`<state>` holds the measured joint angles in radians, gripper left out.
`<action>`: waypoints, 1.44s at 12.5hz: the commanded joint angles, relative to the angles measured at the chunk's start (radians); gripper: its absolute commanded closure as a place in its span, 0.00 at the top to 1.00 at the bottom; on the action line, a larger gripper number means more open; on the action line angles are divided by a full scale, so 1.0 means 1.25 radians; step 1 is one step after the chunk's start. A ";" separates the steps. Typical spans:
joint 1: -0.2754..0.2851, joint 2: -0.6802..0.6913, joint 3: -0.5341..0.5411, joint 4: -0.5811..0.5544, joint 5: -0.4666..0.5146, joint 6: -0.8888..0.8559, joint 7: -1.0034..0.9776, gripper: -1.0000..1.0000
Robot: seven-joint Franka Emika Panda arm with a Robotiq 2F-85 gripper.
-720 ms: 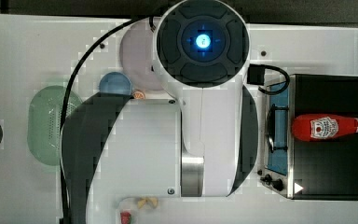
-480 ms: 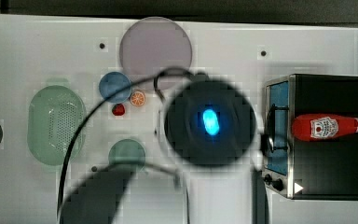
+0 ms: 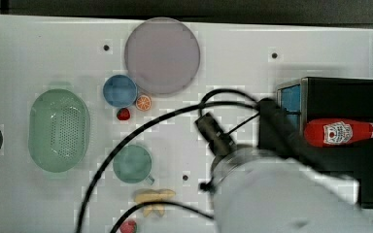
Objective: Pick Ketchup from oven and place it on table.
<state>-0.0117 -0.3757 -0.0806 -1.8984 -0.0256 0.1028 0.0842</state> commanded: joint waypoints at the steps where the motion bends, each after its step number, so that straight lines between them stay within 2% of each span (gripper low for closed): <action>1: -0.052 0.076 -0.088 -0.037 0.012 0.018 0.009 1.00; 7: -0.074 0.223 -0.256 -0.026 0.013 0.207 0.007 1.00; 13: -0.080 0.410 -0.346 0.035 0.019 0.339 0.007 1.00; 15: -0.089 0.459 -0.361 0.040 0.046 0.381 0.007 1.00; 18: -0.103 0.518 -0.367 0.036 0.127 0.386 0.007 1.00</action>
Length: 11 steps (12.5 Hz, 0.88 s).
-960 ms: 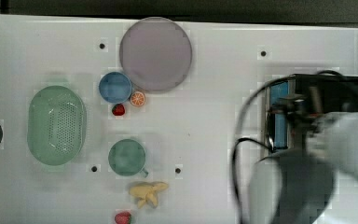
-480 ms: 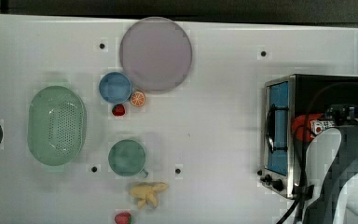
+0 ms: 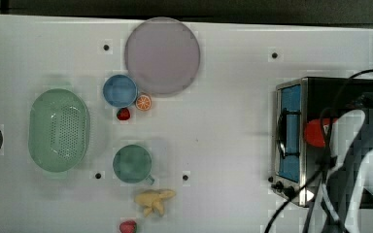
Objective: Pick Ketchup from oven and place it on table.
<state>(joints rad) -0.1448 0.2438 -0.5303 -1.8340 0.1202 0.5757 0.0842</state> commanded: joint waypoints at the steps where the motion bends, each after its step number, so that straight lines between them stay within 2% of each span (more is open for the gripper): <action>1: 0.001 0.037 -0.007 -0.015 0.029 0.015 0.007 1.00; 6: 0.001 0.066 -0.004 -0.021 0.056 0.032 0.007 1.00; 7: 0.001 0.068 -0.004 -0.026 0.056 0.036 0.007 0.96; 9: 0.001 0.068 -0.004 -0.033 0.056 0.046 0.007 0.71; 10: 0.001 0.066 -0.004 -0.032 0.056 0.048 0.007 0.63; 11: 0.001 0.065 -0.005 -0.031 0.056 0.048 0.007 0.63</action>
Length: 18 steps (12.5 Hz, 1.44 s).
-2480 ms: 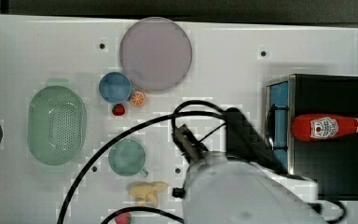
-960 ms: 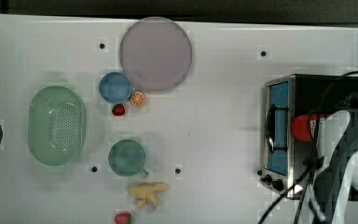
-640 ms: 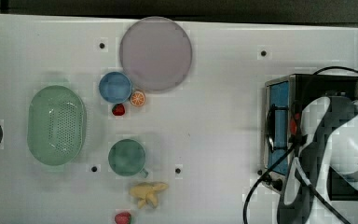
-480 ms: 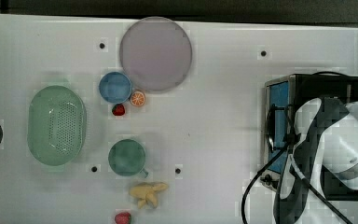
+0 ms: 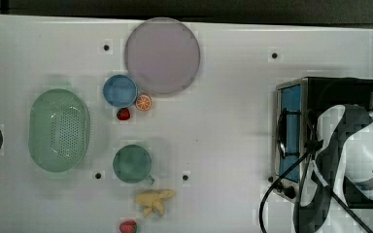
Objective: Pick Ketchup from oven and place it on table.
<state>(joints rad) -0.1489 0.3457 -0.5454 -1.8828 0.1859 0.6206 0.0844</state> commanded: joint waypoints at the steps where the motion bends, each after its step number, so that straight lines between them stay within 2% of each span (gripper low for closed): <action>1: 0.005 -0.017 0.006 0.009 0.004 0.011 0.007 0.63; 5: 0.013 -0.044 0.007 0.086 -0.016 -0.017 0.006 0.63; 9: 0.063 -0.114 0.037 0.220 -0.094 -0.227 0.003 0.63; 12: 0.114 -0.169 0.114 0.282 -0.110 -0.341 0.003 0.63; 16: 0.162 -0.208 0.256 0.282 -0.110 -0.458 0.003 0.63; 18: 0.174 -0.207 0.319 0.262 -0.110 -0.467 0.003 0.63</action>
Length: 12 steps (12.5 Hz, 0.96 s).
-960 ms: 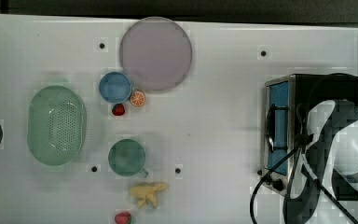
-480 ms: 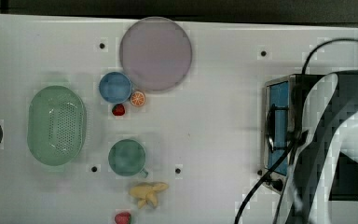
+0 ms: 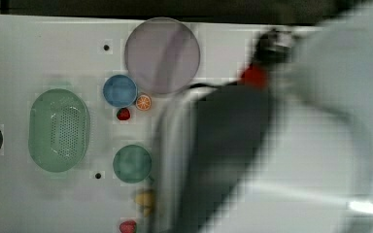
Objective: Pick Ketchup from oven and place it on table.
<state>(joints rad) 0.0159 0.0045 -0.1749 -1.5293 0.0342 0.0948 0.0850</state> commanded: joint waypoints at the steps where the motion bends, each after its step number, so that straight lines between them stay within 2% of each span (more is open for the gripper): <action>1: 0.047 0.066 0.049 -0.039 0.012 -0.043 0.003 0.63; 6: 0.052 0.066 0.102 -0.195 -0.010 0.032 0.004 0.63; 12: 0.050 0.080 0.084 -0.490 -0.019 0.351 0.004 0.63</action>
<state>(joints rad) 0.1077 0.1462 -0.0511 -2.1719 0.0146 0.5049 0.0852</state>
